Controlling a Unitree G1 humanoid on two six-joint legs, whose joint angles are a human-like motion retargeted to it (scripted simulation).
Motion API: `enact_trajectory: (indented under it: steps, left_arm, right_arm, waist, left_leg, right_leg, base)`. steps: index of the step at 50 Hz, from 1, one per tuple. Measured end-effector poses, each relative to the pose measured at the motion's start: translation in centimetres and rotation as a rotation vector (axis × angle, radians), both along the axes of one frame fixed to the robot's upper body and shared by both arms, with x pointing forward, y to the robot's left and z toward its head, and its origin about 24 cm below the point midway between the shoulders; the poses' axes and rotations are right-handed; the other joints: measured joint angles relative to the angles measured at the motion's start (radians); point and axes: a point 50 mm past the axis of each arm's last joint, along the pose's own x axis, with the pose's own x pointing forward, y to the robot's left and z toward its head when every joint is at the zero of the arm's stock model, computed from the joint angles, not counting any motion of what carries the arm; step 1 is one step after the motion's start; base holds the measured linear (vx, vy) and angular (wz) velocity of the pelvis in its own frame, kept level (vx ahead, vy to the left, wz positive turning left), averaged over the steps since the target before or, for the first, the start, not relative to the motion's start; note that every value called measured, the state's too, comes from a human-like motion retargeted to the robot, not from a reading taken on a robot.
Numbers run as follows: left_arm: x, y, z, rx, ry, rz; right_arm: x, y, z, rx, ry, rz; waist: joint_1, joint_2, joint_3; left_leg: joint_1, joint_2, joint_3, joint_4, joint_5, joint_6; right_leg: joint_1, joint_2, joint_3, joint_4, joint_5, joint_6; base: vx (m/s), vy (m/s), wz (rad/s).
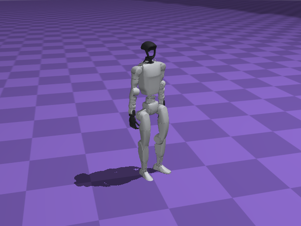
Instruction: In place motions
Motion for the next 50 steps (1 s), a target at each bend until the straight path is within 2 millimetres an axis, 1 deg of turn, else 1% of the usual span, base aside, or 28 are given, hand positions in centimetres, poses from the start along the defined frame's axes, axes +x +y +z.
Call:
enact_trajectory:
  steps: [7, 12, 15, 18, 21, 24, 27, 30, 32, 34, 36, 38, 39, 40, 42, 45, 47, 48, 50]
  left_arm:
    - [-0.6, -0.3, 0.0, -0.008, 0.019, 0.016]
    - [-1.0, -0.5, 0.1, -0.011, 0.031, 0.020]
    - [-1.0, -0.6, 0.1, -0.012, 0.032, 0.022]
    - [-0.9, -0.7, 0.0, -0.013, 0.029, 0.016]
    - [-0.8, -0.8, 0.0, -0.016, 0.025, 0.011]
    - [-0.7, -0.9, 0.0, -0.020, 0.013, 0.016]
    - [-0.9, -0.9, 0.0, -0.018, 0.009, 0.023]
    - [-1.7, -0.9, 0.1, -0.015, 0.029, 0.027]
    - [-2.2, -0.8, 0.2, -0.015, 0.048, 0.031]
    - [-2.7, -0.8, 0.3, -0.017, 0.065, 0.038]
    - [-3.1, -0.9, 0.4, -0.021, 0.083, 0.044]
    - [-3.2, -0.9, 0.4, -0.023, 0.092, 0.041]
    - [-3.1, -0.9, 0.4, -0.023, 0.090, 0.037]
    - [-2.9, -0.8, 0.3, -0.022, 0.085, 0.032]
    - [-1.8, -0.4, 0.2, -0.013, 0.052, 0.018]
    - [0.3, 0.8, 0.1, 0.017, -0.016, -0.021]
    - [1.4, 1.6, 0.1, 0.035, -0.052, -0.042]
    - [1.8, 1.9, 0.1, 0.043, -0.064, -0.045]
    - [2.1, 2.6, 0.2, 0.057, -0.077, -0.041]
  right_arm:
    - [0.5, 0.1, 0.0, 0.005, -0.015, 0.007]
    - [0.9, 0.4, -0.1, 0.018, -0.030, 0.011]
    - [1.2, 0.5, -0.1, 0.022, -0.040, 0.015]
    - [1.8, 0.4, -0.1, 0.025, -0.058, 0.017]
    - [2.4, 0.1, 0.0, 0.022, -0.074, 0.017]
    - [3.1, -0.2, 0.1, 0.015, -0.092, 0.018]
    - [3.5, -0.3, 0.1, 0.012, -0.106, 0.017]
    - [3.5, -0.4, 0.1, 0.012, -0.109, 0.019]
    - [3.6, -0.3, 0.1, 0.014, -0.109, 0.021]
    - [3.8, -0.3, 0.1, 0.016, -0.112, 0.022]
    - [3.8, -0.3, 0.1, 0.018, -0.115, 0.022]
    - [3.7, -0.4, 0.1, 0.017, -0.116, 0.015]
    - [3.6, -0.4, 0.1, 0.016, -0.115, 0.011]
    - [3.5, -0.5, 0.1, 0.014, -0.113, 0.007]
    - [3.6, -0.5, 0.2, 0.014, -0.111, -0.001]
    - [3.7, -0.4, 0.1, 0.018, -0.113, -0.013]
    - [3.7, -0.3, 0.1, 0.025, -0.113, -0.001]
    - [3.7, -0.2, 0.1, 0.028, -0.110, 0.016]
    - [3.5, 0.0, 0.1, 0.029, -0.102, 0.053]
  waist:
    - [0.000, 0.001, 0.004]
    - [-0.001, -0.005, 0.004]
    - [0.000, -0.015, 0.004]
    - [0.003, -0.029, 0.006]
    - [0.015, -0.037, 0.012]
    - [0.025, -0.043, 0.026]
    - [0.037, -0.050, 0.039]
    - [0.069, -0.058, 0.046]
    - [0.089, -0.053, 0.048]
    - [0.087, -0.039, 0.046]
    - [0.053, -0.028, 0.037]
    - [0.007, -0.014, 0.025]
    - [-0.012, -0.007, 0.021]
    - [-0.029, 0.000, 0.018]
    - [-0.047, -0.001, 0.029]
    - [-0.042, -0.017, 0.064]
    - [-0.026, -0.023, 0.079]
    - [-0.015, -0.023, 0.083]
    - [-0.018, -0.013, 0.091]
  left_leg:
    - [-0.002, 0.007, 0.002, 0.009, -0.010, -0.005]
    - [-0.018, 0.014, 0.008, 0.049, -0.036, -0.001]
    - [-0.042, 0.017, 0.012, 0.105, -0.061, 0.011]
    - [-0.099, 0.018, -0.002, 0.225, -0.094, 0.035]
    - [-0.147, 0.017, -0.023, 0.333, -0.104, 0.055]
    - [-0.176, -0.009, -0.094, 0.410, -0.095, 0.085]
    - [-0.177, -0.070, -0.243, 0.428, -0.072, 0.101]
    - [-0.137, -0.134, -0.401, 0.376, -0.053, 0.084]
    - [-0.092, -0.140, -0.429, 0.310, -0.054, 0.063]
    - [-0.053, -0.112, -0.360, 0.240, -0.066, 0.055]
    - [-0.024, -0.085, -0.264, 0.175, -0.086, 0.073]
    - [-0.004, -0.082, -0.230, 0.113, -0.090, 0.085]
    - [0.002, -0.082, -0.232, 0.087, -0.081, 0.081]
    - [0.006, -0.083, -0.239, 0.064, -0.070, 0.072]
    - [0.006, -0.074, -0.182, 0.038, -0.050, 0.061]
    - [0.023, -0.087, -0.102, -0.001, -0.025, 0.058]
    - [0.031, -0.088, -0.045, -0.021, -0.019, 0.055]
    - [0.031, -0.088, -0.017, -0.029, -0.016, 0.058]
    - [0.028, -0.075, 0.022, -0.040, -0.010, 0.060]
  right_leg:
    - [-0.001, 0.006, 0.008, 0.000, 0.005, -0.008]
    - [-0.004, 0.005, 0.018, -0.001, 0.015, -0.012]
    - [-0.008, -0.003, 0.029, -0.002, 0.024, -0.010]
    - [-0.019, -0.020, 0.047, -0.005, 0.039, -0.002]
    - [-0.029, -0.033, 0.075, -0.004, 0.056, 0.006]
    - [-0.035, -0.044, 0.112, -0.002, 0.070, 0.015]
    - [-0.042, -0.056, 0.164, 0.004, 0.084, 0.029]
    - [-0.055, -0.066, 0.229, 0.010, 0.100, 0.045]
    - [-0.067, -0.060, 0.265, 0.013, 0.110, 0.056]
    - [-0.080, -0.047, 0.288, 0.013, 0.116, 0.068]
    - [-0.097, -0.042, 0.295, 0.015, 0.119, 0.082]
    - [-0.119, -0.036, 0.299, 0.018, 0.119, 0.092]
    - [-0.132, -0.031, 0.304, 0.020, 0.119, 0.097]
    - [-0.145, -0.026, 0.312, 0.023, 0.119, 0.101]
    - [-0.171, -0.025, 0.337, 0.031, 0.124, 0.113]
    - [-0.202, -0.021, 0.370, 0.039, 0.144, 0.133]
    - [-0.225, -0.005, 0.386, 0.044, 0.150, 0.123]
    - [-0.237, 0.008, 0.397, 0.048, 0.150, 0.107]
    - [-0.262, 0.022, 0.357, 0.066, 0.141, 0.036]
  base:
    - [0.00, 0.00, 0.00]
    - [0.00, 0.00, 0.00]
    - [0.00, 0.00, 0.00]
    - [-0.02, 0.01, -0.16]
    - [-0.01, 0.05, -0.53]
    - [-0.02, 0.09, -0.80]
    - [0.01, 0.10, -1.03]
    - [0.06, 0.15, -1.52]
    - [0.06, 0.21, -1.61]
    - [0.05, 0.19, -1.23]
    - [0.01, 0.17, -0.69]
    - [-0.03, 0.25, -0.44]
    - [-0.05, 0.26, -0.57]
    - [-0.09, 0.22, -0.77]
    - [-0.15, 0.21, -0.95]
    - [-0.23, 0.17, -1.31]
    - [-0.23, 0.12, -1.67]
    - [-0.22, 0.13, -1.80]
    - [-0.22, 0.11, -1.65]
